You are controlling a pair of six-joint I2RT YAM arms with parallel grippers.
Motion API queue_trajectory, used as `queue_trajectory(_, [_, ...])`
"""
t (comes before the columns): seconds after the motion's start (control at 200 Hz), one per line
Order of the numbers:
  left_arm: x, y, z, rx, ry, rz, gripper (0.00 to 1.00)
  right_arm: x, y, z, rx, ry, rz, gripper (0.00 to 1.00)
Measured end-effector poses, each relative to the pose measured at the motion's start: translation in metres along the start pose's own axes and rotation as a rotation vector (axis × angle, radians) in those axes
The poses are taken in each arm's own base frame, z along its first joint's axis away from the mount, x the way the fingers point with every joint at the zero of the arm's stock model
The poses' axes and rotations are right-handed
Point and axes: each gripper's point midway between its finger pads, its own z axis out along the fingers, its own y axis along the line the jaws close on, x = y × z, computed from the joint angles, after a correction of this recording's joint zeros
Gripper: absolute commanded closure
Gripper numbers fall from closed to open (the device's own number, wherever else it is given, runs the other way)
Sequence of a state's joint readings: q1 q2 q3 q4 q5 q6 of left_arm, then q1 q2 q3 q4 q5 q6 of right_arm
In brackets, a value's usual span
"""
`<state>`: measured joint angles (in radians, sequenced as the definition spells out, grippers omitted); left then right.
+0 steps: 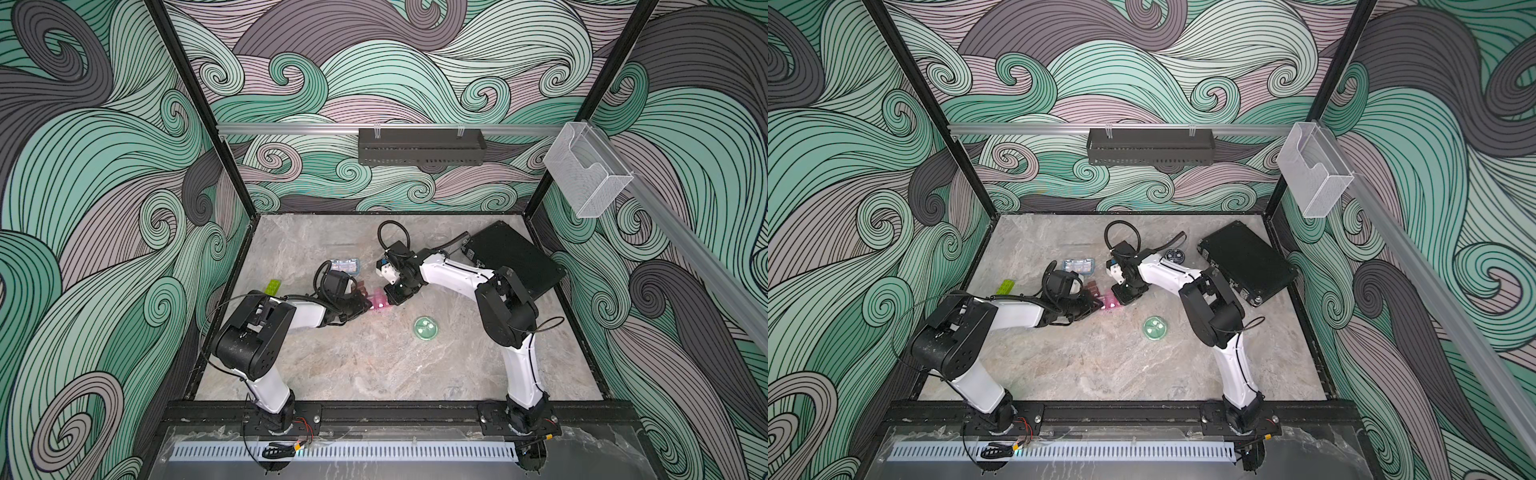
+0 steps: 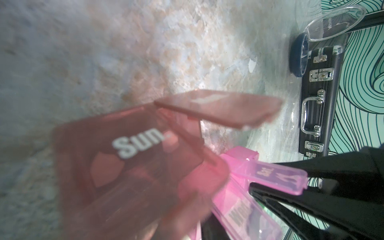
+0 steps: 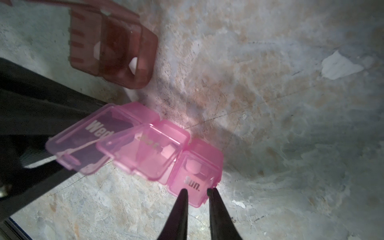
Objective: Close pillboxes
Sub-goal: Close the lid on the pillbox.
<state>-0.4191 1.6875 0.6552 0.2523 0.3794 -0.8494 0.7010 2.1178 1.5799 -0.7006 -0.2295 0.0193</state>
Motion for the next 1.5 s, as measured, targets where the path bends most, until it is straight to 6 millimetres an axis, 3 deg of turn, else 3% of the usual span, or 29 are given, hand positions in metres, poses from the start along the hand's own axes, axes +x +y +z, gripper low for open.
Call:
queue_trajectory(0.33, [0.002,-0.001,-0.001,-0.002,0.018,0.006,0.79,0.002,0.006,-0.006,0.001,0.003,-0.004,0.67])
queue_trajectory(0.616, [0.009,0.0,-0.003,-0.031,0.066,0.028,0.79,-0.009,0.019,-0.052,-0.003,-0.081,-0.034,0.67])
queue_trajectory(0.726, [0.01,0.0,-0.003,-0.035,0.073,0.03,0.79,-0.014,0.019,-0.058,-0.003,-0.1,-0.039,0.69])
queue_trajectory(1.121, [0.011,0.0,-0.003,-0.034,0.081,0.044,0.79,-0.032,0.016,-0.061,-0.015,-0.126,-0.047,0.78])
queue_trajectory(1.392, [0.011,0.0,-0.004,-0.036,0.084,0.048,0.79,-0.024,0.007,-0.026,-0.013,-0.049,-0.026,0.62])
queue_trajectory(1.502, [0.011,-0.001,-0.004,-0.039,0.089,0.048,0.79,-0.021,0.002,-0.019,-0.012,-0.033,-0.01,0.62])
